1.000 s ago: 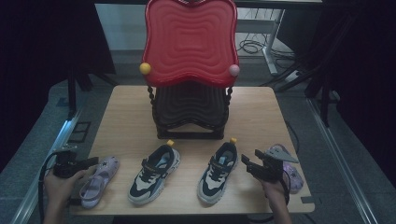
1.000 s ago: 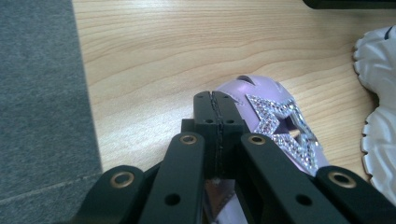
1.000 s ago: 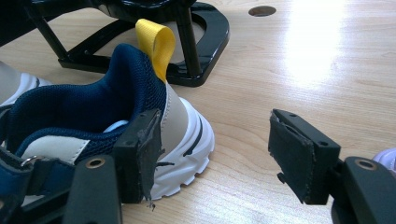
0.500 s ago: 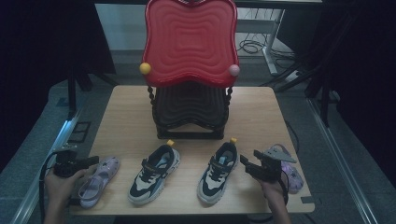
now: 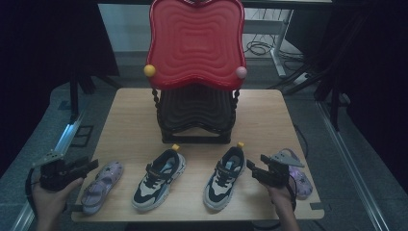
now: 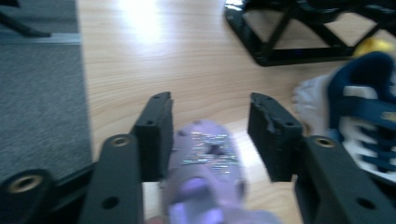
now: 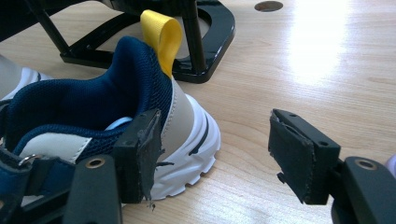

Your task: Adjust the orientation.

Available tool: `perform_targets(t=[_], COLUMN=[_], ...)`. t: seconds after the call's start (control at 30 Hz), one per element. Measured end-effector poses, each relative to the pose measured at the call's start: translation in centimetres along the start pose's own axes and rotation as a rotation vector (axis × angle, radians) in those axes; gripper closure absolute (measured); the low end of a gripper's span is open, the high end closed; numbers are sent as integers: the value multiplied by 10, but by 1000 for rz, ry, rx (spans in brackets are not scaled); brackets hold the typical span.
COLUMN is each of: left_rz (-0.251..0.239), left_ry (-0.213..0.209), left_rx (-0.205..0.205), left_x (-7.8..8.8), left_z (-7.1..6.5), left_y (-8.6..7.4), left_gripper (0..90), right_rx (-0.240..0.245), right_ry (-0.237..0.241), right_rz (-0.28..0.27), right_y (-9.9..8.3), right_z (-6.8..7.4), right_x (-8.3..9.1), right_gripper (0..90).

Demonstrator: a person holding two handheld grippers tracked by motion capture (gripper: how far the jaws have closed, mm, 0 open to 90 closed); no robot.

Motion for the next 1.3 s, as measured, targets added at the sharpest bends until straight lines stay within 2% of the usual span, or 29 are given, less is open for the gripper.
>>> perform_targets(t=[0.03, 0.07, 0.1, 0.17, 0.2, 0.3, 0.37, 0.47, 0.77, 0.9, 1.1, 1.13, 1.17, 1.2, 1.3], left_rz=[-1, -1, -4, 3, 3, 12, 14, 29, 45, 53, 41, 44, 44, 51, 54], left_ry=[-30, -30, -55, -89, -89, -126, -135, -154, -184, -182, -185, -194, -194, -207, -210], left_rx=[-11, -11, -23, -35, -35, -64, -72, -111, -120, -128, -131, -136, -136, -140, -139], left_x=[3, 3, 5, 5, 5, 4, 4, 2, -2, -5, -8, -10, -10, -12, -14], left_z=[-12, -12, -22, -31, -31, -48, -52, -64, -73, -74, -76, -78, -78, -79, -80], left_y=[2, 2, 3, 4, 4, 3, 3, 1, -4, -5, -1, 0, 0, 1, 0], left_gripper=[450, 444, 441, 435, 434, 432, 430, 424, 417, 411, 415, 415, 414, 413, 412], right_rx=[-1, -1, -1, -2, -2, -1, -1, -3, 5, 9, 11, 11, 11, 30, 72], right_ry=[2, 2, 4, 4, 4, 5, 5, 3, 9, 8, -3, 4, 4, 15, 41], right_rz=[0, 0, 1, 1, 1, -2, -3, -1, 4, 7, -1, 1, 1, 14, 53], right_y=[0, 0, 0, 0, 0, 1, 1, 1, 1, 1, 1, 2, 2, 4, 9], right_z=[0, 0, 0, 0, 0, 0, -1, -2, 0, -1, -5, -7, -7, -9, -12], right_x=[0, 0, 0, 0, 0, 0, 0, 1, 2, 2, 13, 21, 21, 28, 43], right_gripper=[356, 356, 356, 356, 356, 356, 356, 355, 352, 351, 360, 407, 407, 471, 597])
Point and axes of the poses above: each handheld gripper's, and its own axes: x roughly backward along the jaws, y roughly out of its top, z roughly to its left, the point moved 5 cm from there along -x, roughly forward along the jaws, and after that the axes turned 7 degrees about y, right-handed, at the moved point
